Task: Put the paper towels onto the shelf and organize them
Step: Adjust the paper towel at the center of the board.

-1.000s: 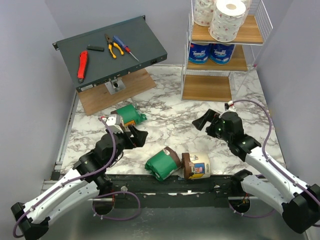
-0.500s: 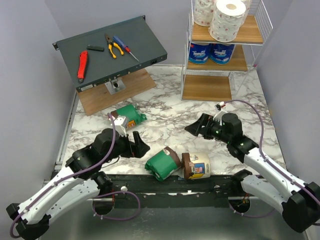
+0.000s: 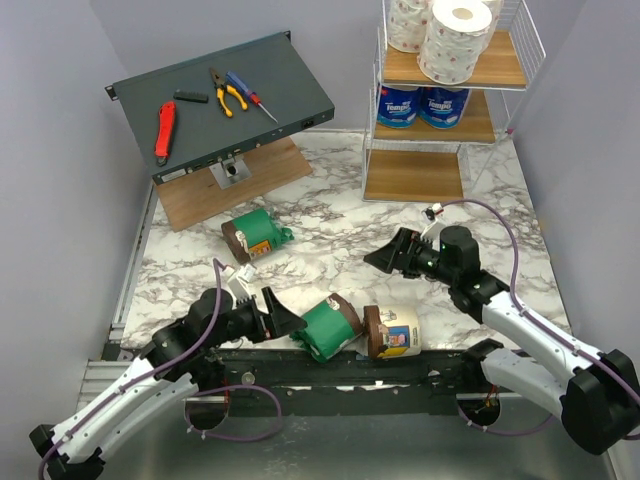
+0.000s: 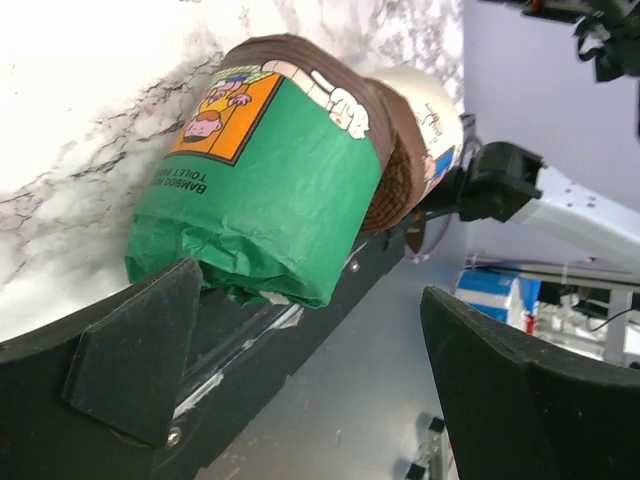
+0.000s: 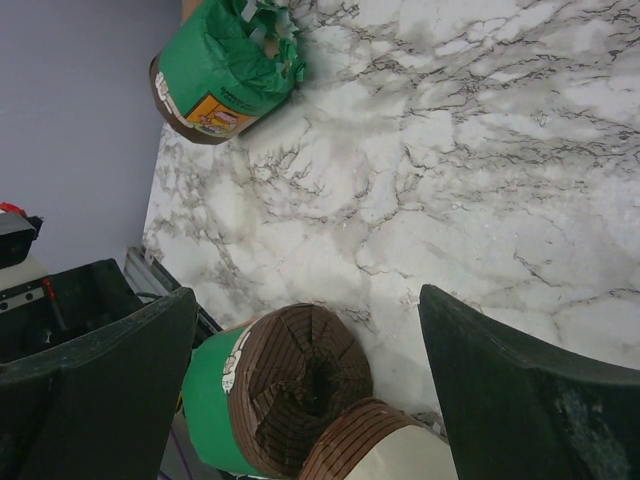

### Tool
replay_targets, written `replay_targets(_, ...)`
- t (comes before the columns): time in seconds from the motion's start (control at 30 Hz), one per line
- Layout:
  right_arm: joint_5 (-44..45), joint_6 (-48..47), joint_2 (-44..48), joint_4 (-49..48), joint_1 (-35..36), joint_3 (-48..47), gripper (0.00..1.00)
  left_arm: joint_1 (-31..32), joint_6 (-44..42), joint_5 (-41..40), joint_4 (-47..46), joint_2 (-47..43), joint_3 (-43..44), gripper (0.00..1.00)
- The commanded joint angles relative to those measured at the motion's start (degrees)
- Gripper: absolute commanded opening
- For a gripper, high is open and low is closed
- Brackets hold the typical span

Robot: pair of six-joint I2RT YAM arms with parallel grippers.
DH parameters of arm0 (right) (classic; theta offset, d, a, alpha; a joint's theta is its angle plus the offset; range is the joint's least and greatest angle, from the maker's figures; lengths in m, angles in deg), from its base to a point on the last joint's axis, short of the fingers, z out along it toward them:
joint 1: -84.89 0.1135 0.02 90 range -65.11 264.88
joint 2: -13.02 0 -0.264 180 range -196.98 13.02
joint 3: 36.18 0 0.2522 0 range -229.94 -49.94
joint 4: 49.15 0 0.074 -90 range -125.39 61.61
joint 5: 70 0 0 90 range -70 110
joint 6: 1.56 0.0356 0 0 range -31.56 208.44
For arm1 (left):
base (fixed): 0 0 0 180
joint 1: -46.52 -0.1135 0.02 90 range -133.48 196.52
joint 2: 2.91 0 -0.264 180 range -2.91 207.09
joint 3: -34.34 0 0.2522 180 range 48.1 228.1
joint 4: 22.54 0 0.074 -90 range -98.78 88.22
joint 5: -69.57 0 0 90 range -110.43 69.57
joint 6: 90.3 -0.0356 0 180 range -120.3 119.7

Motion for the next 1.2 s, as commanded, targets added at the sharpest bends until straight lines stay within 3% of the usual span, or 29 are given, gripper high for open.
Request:
replay_targets(0.0, 0.1, -1.2, 0.8, -0.6, 0.2, -0.6, 0.94, 0.1, 8.2, -2.5, -3.8, -3.8, 0.0, 0.94)
replay_targets(0.23, 0.9, 1.2, 4.9, -0.6, 0.2, 1.9, 0.94, 5.4, 16.3, -3.5, -2.6, -7.4, -4.6, 0.91)
replay_targets(0.37, 1.7, 1.8, 7.0, 0.4, 0.2, 2.5, 0.94, 10.1, 15.6, -7.6, 2.9, -4.6, -1.5, 0.98)
replay_targets(0.47, 2.5, 1.9, 7.9, 0.9, 0.2, 2.5, 0.94, 11.8, 14.5, -7.9, 4.3, -1.1, 0.6, 0.98)
replay_targets(0.8, 2.3, 3.5, 7.6, -0.8, 0.2, 4.2, 0.93, 13.3, 12.4, -4.5, -17.9, 10.6, -5.5, 0.99)
replay_targets(1.17, 2.0, 2.0, 8.2, 0.7, 0.3, 4.0, 0.93, 12.0, 6.8, -7.9, -26.0, 19.8, -2.8, 0.99)
